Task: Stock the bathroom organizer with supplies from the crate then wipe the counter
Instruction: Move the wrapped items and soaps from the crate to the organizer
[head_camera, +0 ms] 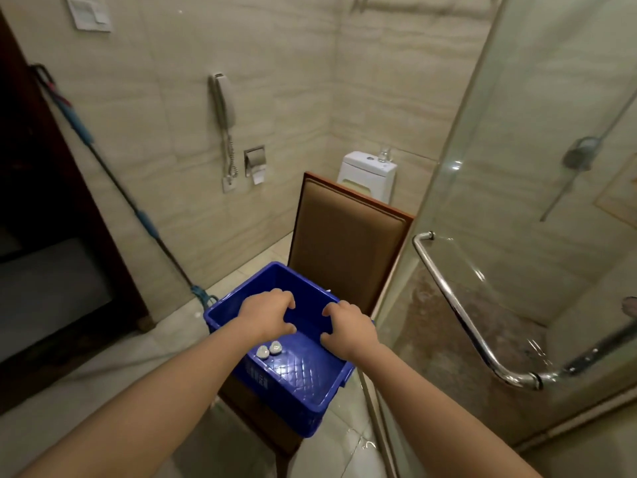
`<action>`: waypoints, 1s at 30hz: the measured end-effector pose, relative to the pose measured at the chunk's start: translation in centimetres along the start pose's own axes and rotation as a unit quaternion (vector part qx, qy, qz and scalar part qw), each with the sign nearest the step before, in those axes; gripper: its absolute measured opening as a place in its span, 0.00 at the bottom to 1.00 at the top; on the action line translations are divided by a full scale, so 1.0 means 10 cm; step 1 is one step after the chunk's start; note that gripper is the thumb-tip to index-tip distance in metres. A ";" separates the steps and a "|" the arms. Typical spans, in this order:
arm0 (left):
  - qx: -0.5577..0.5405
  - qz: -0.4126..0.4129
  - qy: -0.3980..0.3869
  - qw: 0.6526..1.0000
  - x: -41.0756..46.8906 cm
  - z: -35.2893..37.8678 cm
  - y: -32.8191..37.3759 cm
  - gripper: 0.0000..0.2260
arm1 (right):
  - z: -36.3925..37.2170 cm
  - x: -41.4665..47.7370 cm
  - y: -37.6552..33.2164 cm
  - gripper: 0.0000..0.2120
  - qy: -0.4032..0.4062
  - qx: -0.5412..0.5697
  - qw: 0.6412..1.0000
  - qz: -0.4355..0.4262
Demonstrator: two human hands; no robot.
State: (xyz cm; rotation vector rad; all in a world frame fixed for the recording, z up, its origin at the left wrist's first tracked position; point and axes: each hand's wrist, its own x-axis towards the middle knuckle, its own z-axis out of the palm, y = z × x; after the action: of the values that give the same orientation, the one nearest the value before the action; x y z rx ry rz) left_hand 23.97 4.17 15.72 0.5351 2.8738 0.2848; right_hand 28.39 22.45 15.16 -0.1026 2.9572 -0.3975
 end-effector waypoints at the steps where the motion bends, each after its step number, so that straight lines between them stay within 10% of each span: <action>1: 0.001 -0.011 0.000 1.000 0.01 0.01 -0.04 0.22 | 0.02 0.07 0.00 0.23 -0.006 -0.002 1.000 -0.009; 30: -0.044 -0.095 -0.244 0.964 2.02 1.62 -1.70 0.19 | 1.87 2.51 0.14 0.22 -0.228 0.065 0.970 0.045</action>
State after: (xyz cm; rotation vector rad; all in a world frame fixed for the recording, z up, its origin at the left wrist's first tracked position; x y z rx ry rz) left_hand 3.66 -1.48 -6.95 0.2624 2.3972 0.2117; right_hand 6.67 16.76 -6.65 -0.0379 2.4667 -0.4811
